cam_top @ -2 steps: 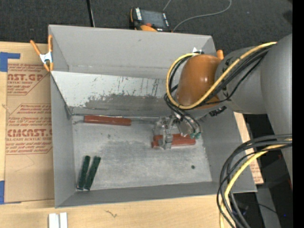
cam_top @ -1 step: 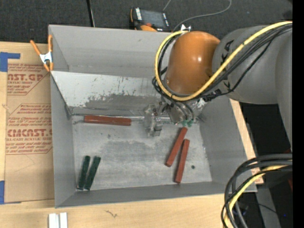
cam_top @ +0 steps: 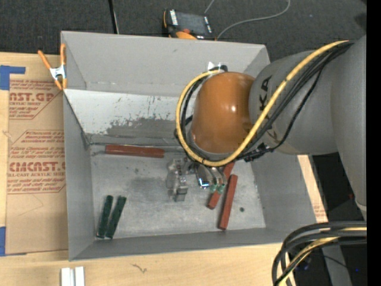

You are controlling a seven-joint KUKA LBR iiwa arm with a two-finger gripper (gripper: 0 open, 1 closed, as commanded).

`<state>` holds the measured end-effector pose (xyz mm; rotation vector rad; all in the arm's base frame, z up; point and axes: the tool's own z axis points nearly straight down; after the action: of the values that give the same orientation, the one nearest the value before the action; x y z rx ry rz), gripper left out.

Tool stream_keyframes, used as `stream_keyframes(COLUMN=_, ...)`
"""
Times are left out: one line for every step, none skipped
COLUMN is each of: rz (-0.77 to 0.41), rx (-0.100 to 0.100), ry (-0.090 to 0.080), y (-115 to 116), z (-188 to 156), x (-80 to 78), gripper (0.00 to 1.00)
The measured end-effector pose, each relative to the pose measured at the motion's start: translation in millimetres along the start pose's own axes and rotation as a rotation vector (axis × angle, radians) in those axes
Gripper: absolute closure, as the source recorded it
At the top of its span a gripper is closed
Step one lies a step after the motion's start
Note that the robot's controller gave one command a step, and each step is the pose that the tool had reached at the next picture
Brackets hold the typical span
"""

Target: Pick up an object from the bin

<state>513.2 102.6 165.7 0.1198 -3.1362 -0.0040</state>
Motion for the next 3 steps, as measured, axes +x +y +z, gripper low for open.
stream_keyframes(rz=0.003, rx=0.002, ry=-0.003, y=-2.7, z=-0.2, x=-2.0, gripper=0.00)
stream_keyframes(rz=-0.150, rx=0.005, ry=-0.001, y=-107.8, z=41.0, x=-12.0, gripper=0.00)
stream_keyframes(rz=-0.531, rx=0.003, ry=0.001, y=-181.6, z=84.9, x=14.0, gripper=0.00)
